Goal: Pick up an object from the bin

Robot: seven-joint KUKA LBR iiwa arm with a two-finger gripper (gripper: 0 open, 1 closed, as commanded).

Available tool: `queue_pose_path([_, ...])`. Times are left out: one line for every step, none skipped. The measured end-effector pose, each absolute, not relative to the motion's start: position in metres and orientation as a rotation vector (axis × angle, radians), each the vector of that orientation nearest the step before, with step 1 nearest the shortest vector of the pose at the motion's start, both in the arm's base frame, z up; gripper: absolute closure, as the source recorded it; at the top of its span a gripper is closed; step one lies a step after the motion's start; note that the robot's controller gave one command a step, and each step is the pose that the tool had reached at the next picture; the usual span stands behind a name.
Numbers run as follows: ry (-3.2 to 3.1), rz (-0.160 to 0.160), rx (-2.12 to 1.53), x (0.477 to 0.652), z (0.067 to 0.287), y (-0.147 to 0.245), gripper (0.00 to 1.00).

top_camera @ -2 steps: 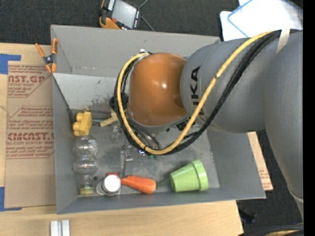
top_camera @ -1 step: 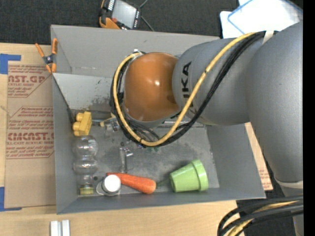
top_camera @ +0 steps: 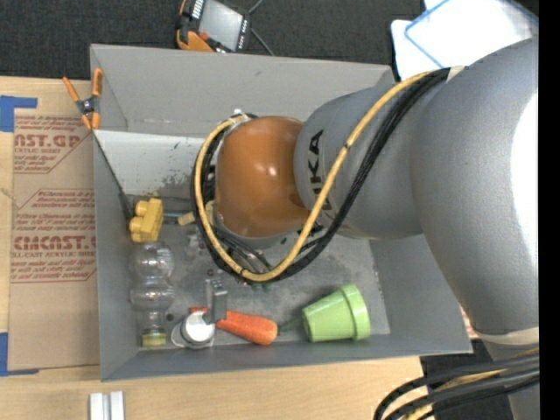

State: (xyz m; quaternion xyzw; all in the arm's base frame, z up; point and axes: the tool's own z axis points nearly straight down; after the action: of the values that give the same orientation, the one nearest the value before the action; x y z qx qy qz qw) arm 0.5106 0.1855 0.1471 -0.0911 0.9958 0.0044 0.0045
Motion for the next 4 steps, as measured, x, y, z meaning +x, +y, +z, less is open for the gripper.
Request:
queue_pose_path([3.12,0.018,-0.251,0.507,0.136,0.178,0.0])
queue_pose_path([3.115,0.018,-0.313,0.51,0.106,0.163,0.0])
queue_pose_path([3.099,0.017,-0.417,0.483,0.079,0.19,0.0])
queue_pose_path([3.009,0.018,-0.819,0.523,0.08,0.198,1.0])
